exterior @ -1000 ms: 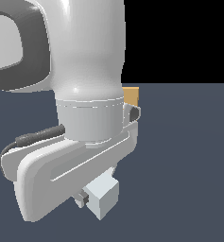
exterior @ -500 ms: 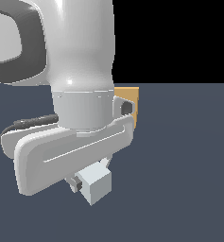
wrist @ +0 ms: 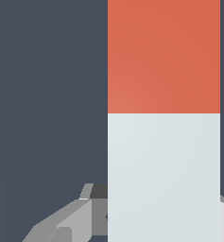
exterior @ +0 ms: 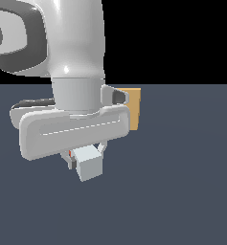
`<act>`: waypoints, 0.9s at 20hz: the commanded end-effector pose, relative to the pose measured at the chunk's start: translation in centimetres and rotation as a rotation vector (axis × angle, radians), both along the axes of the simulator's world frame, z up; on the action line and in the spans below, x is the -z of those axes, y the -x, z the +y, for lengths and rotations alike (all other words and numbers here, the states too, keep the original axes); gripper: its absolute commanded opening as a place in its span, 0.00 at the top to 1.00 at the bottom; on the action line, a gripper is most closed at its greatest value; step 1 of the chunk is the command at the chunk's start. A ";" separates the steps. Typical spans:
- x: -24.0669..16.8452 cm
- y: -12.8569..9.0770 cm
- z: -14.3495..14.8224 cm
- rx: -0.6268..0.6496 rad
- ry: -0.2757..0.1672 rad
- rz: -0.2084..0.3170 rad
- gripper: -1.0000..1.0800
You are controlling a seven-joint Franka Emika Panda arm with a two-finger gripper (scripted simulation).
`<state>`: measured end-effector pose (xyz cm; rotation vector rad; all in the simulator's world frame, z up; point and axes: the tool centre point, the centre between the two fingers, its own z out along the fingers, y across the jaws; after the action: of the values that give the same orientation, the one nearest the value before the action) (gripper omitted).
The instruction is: Insert the peg into the horizontal hole in a box.
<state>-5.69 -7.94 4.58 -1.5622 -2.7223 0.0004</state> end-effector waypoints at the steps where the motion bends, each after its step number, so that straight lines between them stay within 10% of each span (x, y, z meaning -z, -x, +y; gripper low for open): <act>1: -0.6 0.2 1.1 0.055 0.000 -0.003 1.00; 18: -3.4 0.8 8.2 0.398 0.000 -0.003 1.00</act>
<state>-6.60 -0.36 7.61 -2.0325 -2.3921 0.0008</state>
